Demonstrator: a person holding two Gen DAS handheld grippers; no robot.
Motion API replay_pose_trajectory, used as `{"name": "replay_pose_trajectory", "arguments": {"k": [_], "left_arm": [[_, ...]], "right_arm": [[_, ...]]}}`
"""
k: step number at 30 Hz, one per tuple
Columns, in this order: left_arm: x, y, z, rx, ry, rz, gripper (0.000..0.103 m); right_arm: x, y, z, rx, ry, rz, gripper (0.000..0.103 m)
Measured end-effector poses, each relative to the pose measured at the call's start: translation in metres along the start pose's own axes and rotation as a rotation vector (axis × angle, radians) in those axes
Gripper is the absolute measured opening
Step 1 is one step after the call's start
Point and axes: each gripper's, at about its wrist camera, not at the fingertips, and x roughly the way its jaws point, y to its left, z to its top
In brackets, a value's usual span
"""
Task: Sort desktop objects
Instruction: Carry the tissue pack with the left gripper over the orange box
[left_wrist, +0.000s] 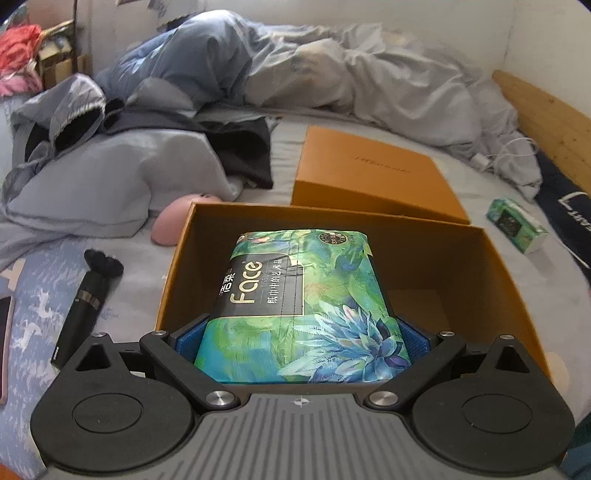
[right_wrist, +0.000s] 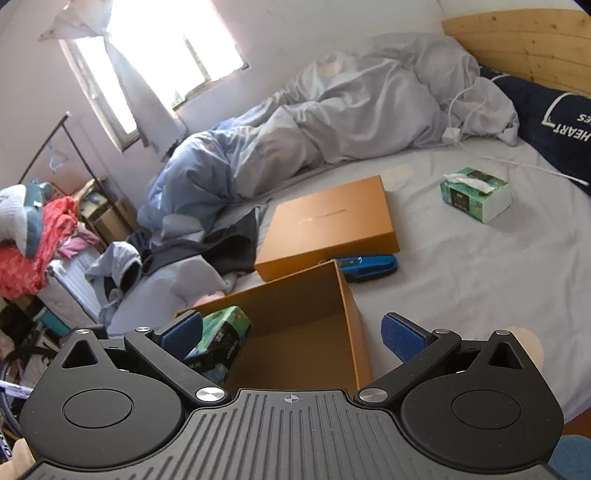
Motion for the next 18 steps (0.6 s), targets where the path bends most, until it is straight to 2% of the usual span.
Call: {"name": "replay_pose_trajectory", "arguments": {"k": [5, 7, 8, 18], "left_arm": [[0.013, 0.003, 0.005, -0.021, 0.039, 0.049, 0.099], [0.018, 0.002, 0.005, -0.013, 0.049, 0.057, 0.099], [0.02, 0.001, 0.006, -0.009, 0.054, 0.061, 0.099], [0.037, -0.01, 0.007, 0.05, 0.107, 0.116, 0.099]], "right_arm": [[0.003, -0.005, -0.002, 0.013, 0.007, -0.005, 0.103], [0.001, -0.008, -0.003, 0.019, 0.01, -0.007, 0.103], [-0.015, -0.021, 0.001, 0.024, 0.011, -0.01, 0.103], [-0.009, -0.023, 0.001, 0.032, 0.028, -0.009, 0.103]]}}
